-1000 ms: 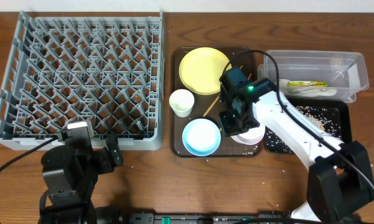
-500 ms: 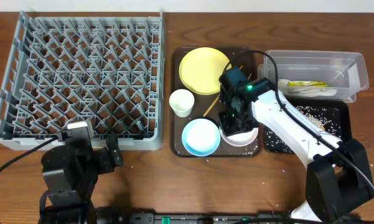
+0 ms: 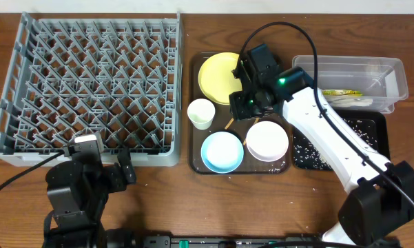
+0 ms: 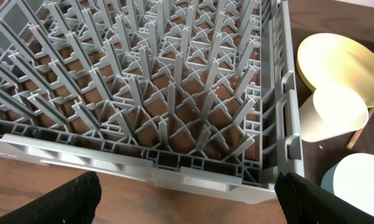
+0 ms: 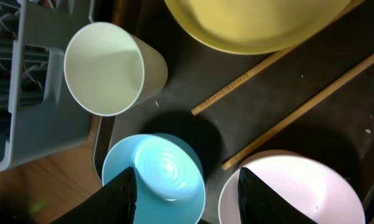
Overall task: Sort waste into correct bins and load items into the dishwasher
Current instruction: 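Carry the pink bowl back and set it on the brown tray, then move the right gripper to the white cup and grasp it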
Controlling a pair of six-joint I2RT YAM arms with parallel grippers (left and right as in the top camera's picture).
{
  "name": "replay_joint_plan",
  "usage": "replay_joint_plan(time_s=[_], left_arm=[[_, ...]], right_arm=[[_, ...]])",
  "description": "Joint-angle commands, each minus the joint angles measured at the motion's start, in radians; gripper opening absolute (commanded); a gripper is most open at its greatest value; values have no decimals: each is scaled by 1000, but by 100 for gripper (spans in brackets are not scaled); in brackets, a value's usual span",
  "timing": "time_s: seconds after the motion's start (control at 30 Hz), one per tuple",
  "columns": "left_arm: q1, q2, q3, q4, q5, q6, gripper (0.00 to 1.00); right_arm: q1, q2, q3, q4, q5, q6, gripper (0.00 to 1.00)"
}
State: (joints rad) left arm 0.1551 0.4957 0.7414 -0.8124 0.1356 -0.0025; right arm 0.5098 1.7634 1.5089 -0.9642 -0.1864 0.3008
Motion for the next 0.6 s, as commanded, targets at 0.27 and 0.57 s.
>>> replay_joint_plan(time_s=[0.27, 0.57], left_arm=[[-1, -2, 19, -3, 3, 6, 93], [-1, -2, 19, -3, 3, 6, 93]], right_arm=[[73, 140, -8, -42, 10, -56, 48], [80, 230, -8, -47, 29, -56, 43]])
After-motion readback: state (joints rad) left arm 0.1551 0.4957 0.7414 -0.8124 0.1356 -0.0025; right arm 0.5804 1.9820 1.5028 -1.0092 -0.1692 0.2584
